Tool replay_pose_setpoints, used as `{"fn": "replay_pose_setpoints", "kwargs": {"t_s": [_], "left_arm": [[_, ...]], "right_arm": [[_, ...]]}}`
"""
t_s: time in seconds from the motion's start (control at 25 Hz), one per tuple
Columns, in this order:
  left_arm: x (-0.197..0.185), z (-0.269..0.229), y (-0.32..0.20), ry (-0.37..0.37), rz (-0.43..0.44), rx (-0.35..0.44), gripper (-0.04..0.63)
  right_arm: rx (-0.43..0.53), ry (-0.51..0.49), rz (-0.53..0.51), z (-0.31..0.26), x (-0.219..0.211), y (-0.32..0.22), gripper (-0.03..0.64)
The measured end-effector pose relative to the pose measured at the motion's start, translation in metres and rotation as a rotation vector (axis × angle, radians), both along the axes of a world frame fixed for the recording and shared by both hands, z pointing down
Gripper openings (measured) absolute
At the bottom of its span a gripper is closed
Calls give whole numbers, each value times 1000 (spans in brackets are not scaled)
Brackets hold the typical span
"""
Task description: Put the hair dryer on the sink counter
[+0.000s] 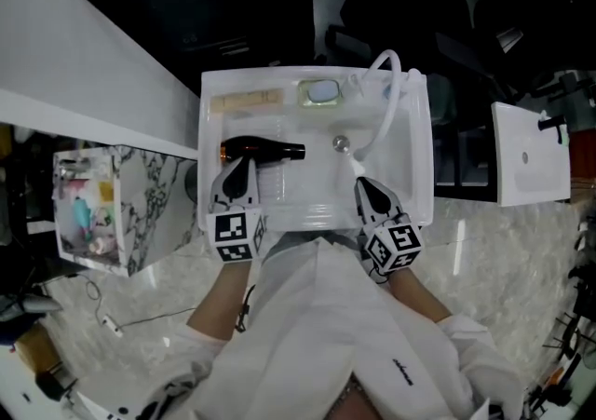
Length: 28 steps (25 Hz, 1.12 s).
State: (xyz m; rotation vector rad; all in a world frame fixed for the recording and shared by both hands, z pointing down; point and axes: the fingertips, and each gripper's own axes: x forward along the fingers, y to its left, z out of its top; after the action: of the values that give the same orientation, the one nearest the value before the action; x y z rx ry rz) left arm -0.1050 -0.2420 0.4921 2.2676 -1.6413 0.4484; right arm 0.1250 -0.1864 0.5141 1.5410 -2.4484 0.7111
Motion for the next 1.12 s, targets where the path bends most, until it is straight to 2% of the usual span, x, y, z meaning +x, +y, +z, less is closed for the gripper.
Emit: {"fn": "replay_pose_setpoints", "kwargs": {"t_s": [0.48, 0.72, 1.12], "left_arm": [[-7, -27, 7, 11, -27, 120, 38], [-8, -22, 9, -22, -14, 105, 38], [-9, -21, 8, -25, -18, 96, 38]], "right_arm": [[66, -4, 77, -24, 37, -1, 17], [78, 1, 90, -28, 44, -2, 17], [80, 8, 81, -30, 43, -4, 17]]}}
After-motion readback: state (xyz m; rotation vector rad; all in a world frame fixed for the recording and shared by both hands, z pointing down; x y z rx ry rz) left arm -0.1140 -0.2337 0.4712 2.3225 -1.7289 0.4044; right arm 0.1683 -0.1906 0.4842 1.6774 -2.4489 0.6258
